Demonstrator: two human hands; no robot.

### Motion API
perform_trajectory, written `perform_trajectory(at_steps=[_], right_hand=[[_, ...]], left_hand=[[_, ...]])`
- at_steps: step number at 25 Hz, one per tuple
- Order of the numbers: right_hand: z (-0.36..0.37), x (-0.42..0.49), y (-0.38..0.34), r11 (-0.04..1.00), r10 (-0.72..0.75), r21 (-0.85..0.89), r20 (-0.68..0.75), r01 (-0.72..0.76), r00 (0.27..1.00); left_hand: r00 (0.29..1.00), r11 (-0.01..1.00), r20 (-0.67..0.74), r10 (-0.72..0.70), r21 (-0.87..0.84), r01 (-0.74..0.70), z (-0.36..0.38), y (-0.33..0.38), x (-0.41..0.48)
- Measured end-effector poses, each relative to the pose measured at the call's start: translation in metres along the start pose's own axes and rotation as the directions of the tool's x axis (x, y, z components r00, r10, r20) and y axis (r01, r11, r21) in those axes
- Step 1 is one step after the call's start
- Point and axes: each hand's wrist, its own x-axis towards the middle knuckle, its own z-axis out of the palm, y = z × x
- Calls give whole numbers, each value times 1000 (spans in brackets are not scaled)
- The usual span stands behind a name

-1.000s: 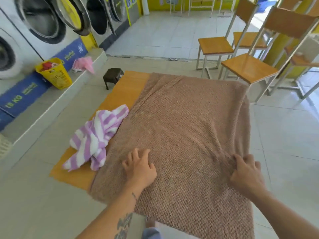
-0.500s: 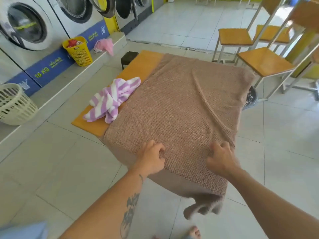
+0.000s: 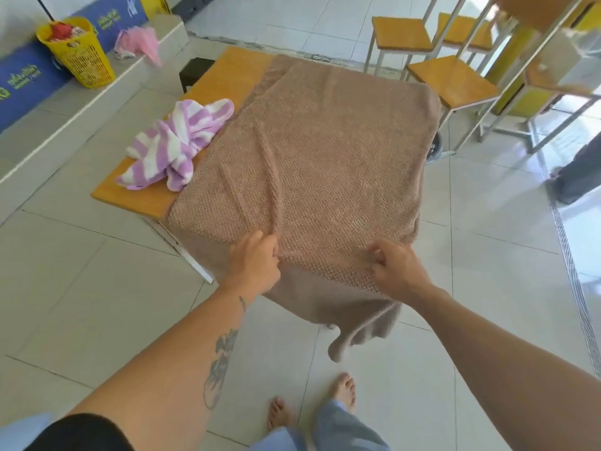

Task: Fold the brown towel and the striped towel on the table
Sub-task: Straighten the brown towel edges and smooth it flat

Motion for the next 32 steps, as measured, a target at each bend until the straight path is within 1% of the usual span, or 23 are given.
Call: perform_trajectory(at_steps=[2,4,7,9,11,13,15,17,20,22,24,25,27,28,29,31,32], right_hand=[[-2,-11,4,1000,23,2,12,-23,1000],[-4,-23,6,999,48,10,12,-48,999],[-9,-41,13,998,66,-24,56,-65,996],[-18,-51,17,994,47,-103,103,-36,994],[-29,-60,21,966,-14,-250,205,66,979],[-35,-64,27,902,-69,-387,306,191,950],[-40,-59,39,838,-128,-463,349,289,928],[-44,-43,55,800,-194,-477,369,364,909],[-45,-18,77,781,-346,-395,370,483,862],[-49,-1,94,766,-472,-284,361,577,804],[-55,13,115,719,-589,-180,355,671,726],[-58,16,126,698,-619,-142,373,701,692],[-60,20,142,654,-653,-134,396,744,645],[-61,21,149,598,-677,-152,429,787,598],[-62,22,153,517,-706,-175,467,838,533],[-59,21,152,365,-760,-217,493,905,424],[-57,19,146,318,-786,-214,486,924,383]], left_hand=[[999,995,-15,-45,-92,44,1,-3,-12],[996,975,21,-90,-200,93,5,2,-27],[979,925,165,-120,-339,170,22,20,-52],[958,899,258,-126,-379,221,40,34,-70],[946,876,299,-129,-413,250,57,51,-86],[938,832,316,-141,-475,285,71,70,-97],[931,801,330,-157,-509,316,79,94,-100],[915,776,356,-189,-516,361,90,115,-96],[885,731,365,-290,-512,451,112,153,-84],[854,654,349,-385,-550,519,128,188,-75],[800,539,269,-536,-620,570,139,223,-63],[756,505,223,-615,-625,595,141,236,-60],[692,493,165,-703,-589,641,138,243,-60],[666,486,149,-730,-572,661,136,244,-64],[649,474,134,-749,-576,666,133,247,-71],[652,467,87,-753,-627,624,118,250,-84],[654,467,62,-754,-649,601,111,252,-91]])
